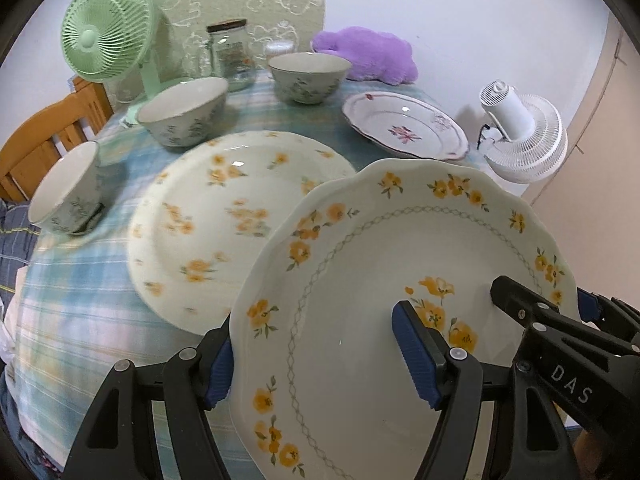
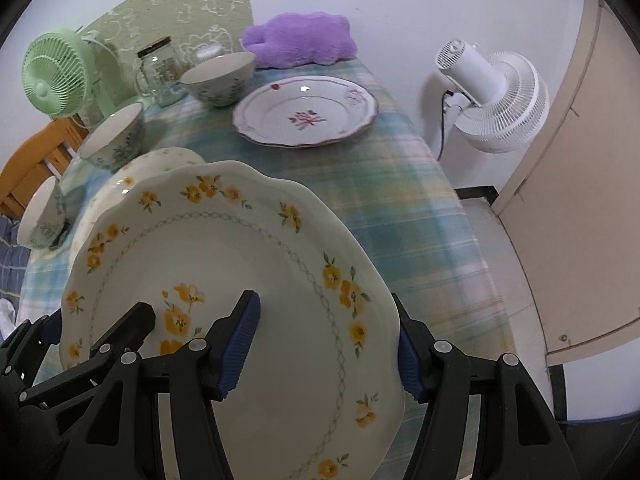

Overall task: Organize plates and bowls
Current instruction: 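Carry the plate toward the table edge by the door and lower it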

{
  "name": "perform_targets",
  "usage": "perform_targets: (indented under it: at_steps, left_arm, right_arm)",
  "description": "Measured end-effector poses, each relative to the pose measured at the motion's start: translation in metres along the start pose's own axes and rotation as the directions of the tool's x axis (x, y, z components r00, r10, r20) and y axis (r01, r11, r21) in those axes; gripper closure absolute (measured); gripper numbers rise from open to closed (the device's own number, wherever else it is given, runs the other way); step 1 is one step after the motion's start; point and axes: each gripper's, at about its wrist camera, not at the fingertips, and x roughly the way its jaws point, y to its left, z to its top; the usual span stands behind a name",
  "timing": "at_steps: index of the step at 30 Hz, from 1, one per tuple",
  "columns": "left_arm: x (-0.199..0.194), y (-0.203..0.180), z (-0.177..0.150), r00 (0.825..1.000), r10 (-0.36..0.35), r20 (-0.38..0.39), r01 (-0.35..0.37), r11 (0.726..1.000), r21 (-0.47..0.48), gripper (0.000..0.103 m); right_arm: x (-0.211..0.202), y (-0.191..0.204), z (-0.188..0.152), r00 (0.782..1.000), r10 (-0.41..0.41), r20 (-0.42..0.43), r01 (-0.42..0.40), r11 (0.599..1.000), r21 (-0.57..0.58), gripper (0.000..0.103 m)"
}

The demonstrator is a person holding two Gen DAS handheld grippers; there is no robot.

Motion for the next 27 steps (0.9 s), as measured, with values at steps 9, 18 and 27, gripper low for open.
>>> perform_targets:
  at_steps: [9, 18, 27]
  left_arm:
    - [0.021, -0.044, -0.004, 0.999, -0.032, -0.042, 0.033, 0.999, 0.019, 0.031]
    - [0.039, -0.064, -0.012, 0.996, -0.01, -0.093, 0.011, 1.0, 0.013, 0.031]
    - [0.046, -0.058, -0.013, 0.993, 0.06, -0.106, -0.063, 0.998, -0.027, 0.031]
  right_arm:
    - [0.011, -0.049, -0.006, 0.999, -0.037, -0.029, 0.038, 0.999, 0.02, 0.037]
    - [0.03, -0.078, -0.012, 0.996, -0.037, -0.076, 0.04, 0.999, 0.034, 0.037]
    - [0.05, -0.068, -0.01, 0.995, 0.006, -0.102, -0.006, 1.0, -0.002, 0.037]
